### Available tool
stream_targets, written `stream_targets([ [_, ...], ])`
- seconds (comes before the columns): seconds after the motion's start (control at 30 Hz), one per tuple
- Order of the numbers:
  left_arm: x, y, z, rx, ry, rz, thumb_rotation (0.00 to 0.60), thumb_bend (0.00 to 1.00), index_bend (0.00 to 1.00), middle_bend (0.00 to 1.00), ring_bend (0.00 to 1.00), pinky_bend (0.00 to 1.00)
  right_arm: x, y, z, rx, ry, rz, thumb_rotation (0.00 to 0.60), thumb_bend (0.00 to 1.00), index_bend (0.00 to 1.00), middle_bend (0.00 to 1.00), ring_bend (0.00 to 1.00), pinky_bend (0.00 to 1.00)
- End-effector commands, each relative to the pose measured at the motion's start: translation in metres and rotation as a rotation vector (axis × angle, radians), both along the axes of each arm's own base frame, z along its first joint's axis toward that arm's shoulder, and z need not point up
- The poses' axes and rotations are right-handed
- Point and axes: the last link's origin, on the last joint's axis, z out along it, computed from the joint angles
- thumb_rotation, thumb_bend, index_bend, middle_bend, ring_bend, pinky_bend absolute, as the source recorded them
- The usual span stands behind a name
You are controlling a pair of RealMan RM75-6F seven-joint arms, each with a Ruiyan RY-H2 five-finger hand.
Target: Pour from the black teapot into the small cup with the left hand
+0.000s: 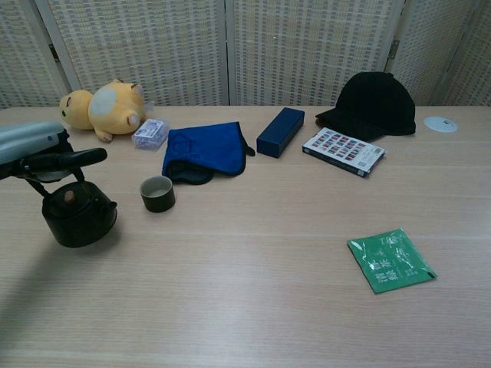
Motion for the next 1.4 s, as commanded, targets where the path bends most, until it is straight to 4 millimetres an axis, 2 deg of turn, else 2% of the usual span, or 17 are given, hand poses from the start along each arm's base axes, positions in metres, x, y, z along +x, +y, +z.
stream_targets([
  [0.03,0.0,0.0004,0.0028,0.026,-0.001,-0.003,0.083,0.17,1.0,1.0,0.92,0.0,0.0,0.0,-0.0001,0.0,-0.001,0.001,0.6,0.14,0.11,0.16,0.07,0.1],
  [0.17,0.0003,0.0009,0.0053,0.067,-0.004,-0.005,0.223,0.27,1.0,1.0,0.93,0.01,0.0004,-0.0002,-0.0006,0.001,-0.001,0.004,0.6,0.14,0.11,0.16,0.07,0.1],
  [0.3,-0.001,0.0014,0.0066,0.093,0.002,-0.004,0.275,0.31,1.0,1.0,0.94,0.07,0.0005,-0.0002,-0.0005,0.0,-0.001,0.004,0.6,0.14,0.11,0.16,0.07,0.1],
  [0.33,-0.0013,0.0017,0.007,0.1,0.002,-0.001,0.274,0.32,1.0,1.0,0.94,0.08,0.0005,-0.0001,-0.0005,0.0,-0.001,0.004,0.6,0.14,0.11,0.16,0.07,0.1],
  [0.4,-0.0016,0.0024,0.0076,0.116,-0.001,0.005,0.223,0.32,1.0,1.0,0.95,0.11,0.0002,0.0002,-0.0005,0.0,-0.001,0.003,0.6,0.14,0.11,0.16,0.07,0.1],
  [0.47,-0.0019,0.0036,0.0077,0.134,0.002,0.006,0.2,0.33,1.0,1.0,0.95,0.15,0.0001,0.0005,-0.0005,0.0,0.0,0.002,0.6,0.14,0.11,0.16,0.07,0.1],
  [0.63,-0.0022,0.0049,0.0058,0.144,0.01,0.003,0.204,0.36,1.0,1.0,0.95,0.19,-0.0006,0.0011,0.0001,-0.003,0.0,-0.002,0.6,0.14,0.11,0.16,0.07,0.1],
  [0.93,-0.0013,0.006,0.0052,0.152,0.014,-0.007,0.275,0.41,1.0,1.0,0.95,0.2,-0.0016,0.0023,0.0002,-0.004,0.0,-0.005,0.6,0.14,0.11,0.16,0.07,0.1],
  [1.1,-0.0011,0.0063,0.0061,0.155,0.016,-0.013,0.344,0.44,1.0,1.0,0.95,0.21,-0.0019,0.0029,0.0007,-0.006,0.0,-0.006,0.6,0.14,0.11,0.16,0.07,0.1],
  [1.23,0.001,0.0063,0.0063,0.147,0.008,-0.02,0.331,0.44,1.0,1.0,0.95,0.22,-0.0021,0.0035,0.0007,-0.006,0.0,-0.008,0.6,0.14,0.11,0.16,0.07,0.1],
  [1.4,0.0073,0.0087,0.0054,0.142,0.007,-0.045,0.353,0.44,1.0,1.0,0.95,0.22,-0.0018,0.0038,0.0008,-0.007,0.001,-0.008,0.6,0.14,0.11,0.16,0.07,0.1],
])
